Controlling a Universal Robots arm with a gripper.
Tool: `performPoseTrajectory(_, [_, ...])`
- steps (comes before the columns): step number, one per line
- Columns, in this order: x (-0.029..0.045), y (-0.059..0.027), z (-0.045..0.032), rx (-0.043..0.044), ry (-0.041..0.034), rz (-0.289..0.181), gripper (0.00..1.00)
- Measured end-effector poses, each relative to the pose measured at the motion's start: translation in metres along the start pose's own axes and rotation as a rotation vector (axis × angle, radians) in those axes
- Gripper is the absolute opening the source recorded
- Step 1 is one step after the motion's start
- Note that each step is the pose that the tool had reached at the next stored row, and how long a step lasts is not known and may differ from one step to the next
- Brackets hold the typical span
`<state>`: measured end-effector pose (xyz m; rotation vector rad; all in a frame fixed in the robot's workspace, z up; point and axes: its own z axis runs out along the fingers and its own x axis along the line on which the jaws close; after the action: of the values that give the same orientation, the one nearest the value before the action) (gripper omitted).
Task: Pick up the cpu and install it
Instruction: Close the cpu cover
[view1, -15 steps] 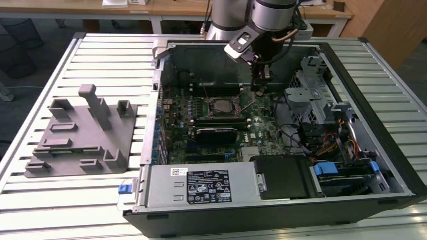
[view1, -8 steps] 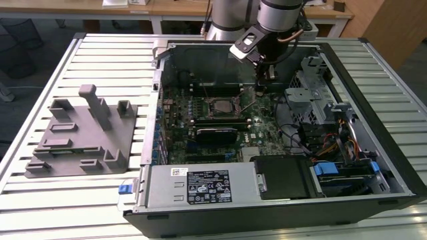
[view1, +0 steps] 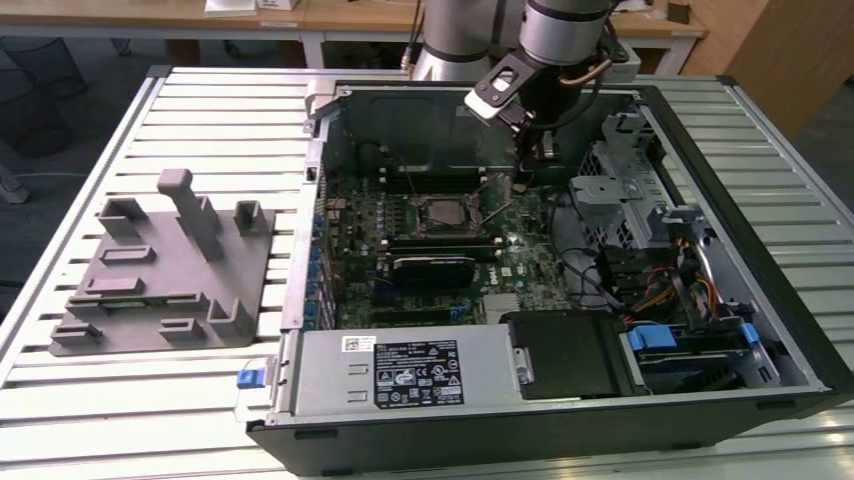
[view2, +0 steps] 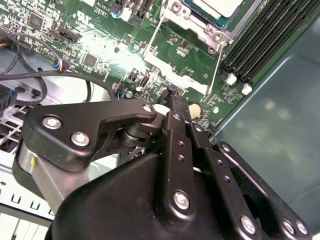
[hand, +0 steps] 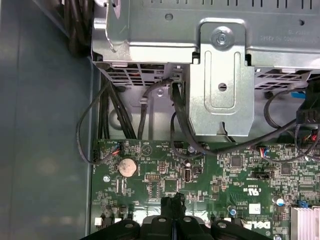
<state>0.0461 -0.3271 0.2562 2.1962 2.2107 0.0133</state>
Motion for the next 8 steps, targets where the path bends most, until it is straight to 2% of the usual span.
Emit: performPoseTrajectory(8, [0.0002,0.0012,0.0032,0.0001,-0.0001,0.000,0.11])
